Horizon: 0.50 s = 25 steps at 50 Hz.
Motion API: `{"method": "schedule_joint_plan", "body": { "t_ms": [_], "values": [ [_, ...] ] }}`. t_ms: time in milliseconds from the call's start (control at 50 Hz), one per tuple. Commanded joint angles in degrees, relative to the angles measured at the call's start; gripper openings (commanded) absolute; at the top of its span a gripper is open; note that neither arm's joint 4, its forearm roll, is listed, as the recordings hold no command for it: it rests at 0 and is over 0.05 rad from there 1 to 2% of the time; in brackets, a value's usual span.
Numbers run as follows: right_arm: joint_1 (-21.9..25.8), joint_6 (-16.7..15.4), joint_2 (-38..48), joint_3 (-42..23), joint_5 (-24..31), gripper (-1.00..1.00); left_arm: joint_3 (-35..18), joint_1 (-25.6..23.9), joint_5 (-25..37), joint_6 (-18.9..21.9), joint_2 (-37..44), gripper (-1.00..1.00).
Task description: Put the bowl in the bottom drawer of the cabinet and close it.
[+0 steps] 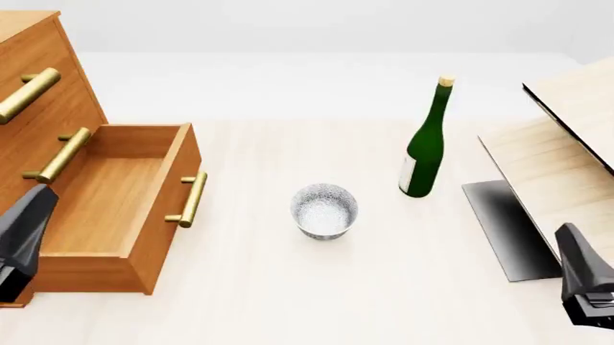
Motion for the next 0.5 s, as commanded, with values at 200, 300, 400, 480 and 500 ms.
{"method": "schedule_joint_plan", "body": {
  "t_ms": [200, 300, 400, 480, 500],
  "values": [
    [0.0, 0.0, 0.2, 0.0, -0.2, 1.00, -8.9, -1.0, 2.0, -0.8, 12.5, 1.00],
    [0.0, 0.0, 0.2, 0.0, -0.2, 1.00, -11.0, 0.0, 2.0, -0.3, 15.3, 1.00],
    [0.0, 0.0, 0.2, 0.0, -0.2, 1.00, -11.9, -0.6, 1.7, 0.4, 18.3, 1.00],
    [0.0, 0.0, 0.2, 0.0, -0.2, 1.00, -13.5, -1.0, 2.3, 0.6, 19.4, 1.00],
    [0.0, 0.0, 0.2, 0.0, -0.2, 1.00, -13.7, -2.3, 4.1, 1.8, 17.0, 1.00]
  ]
}}
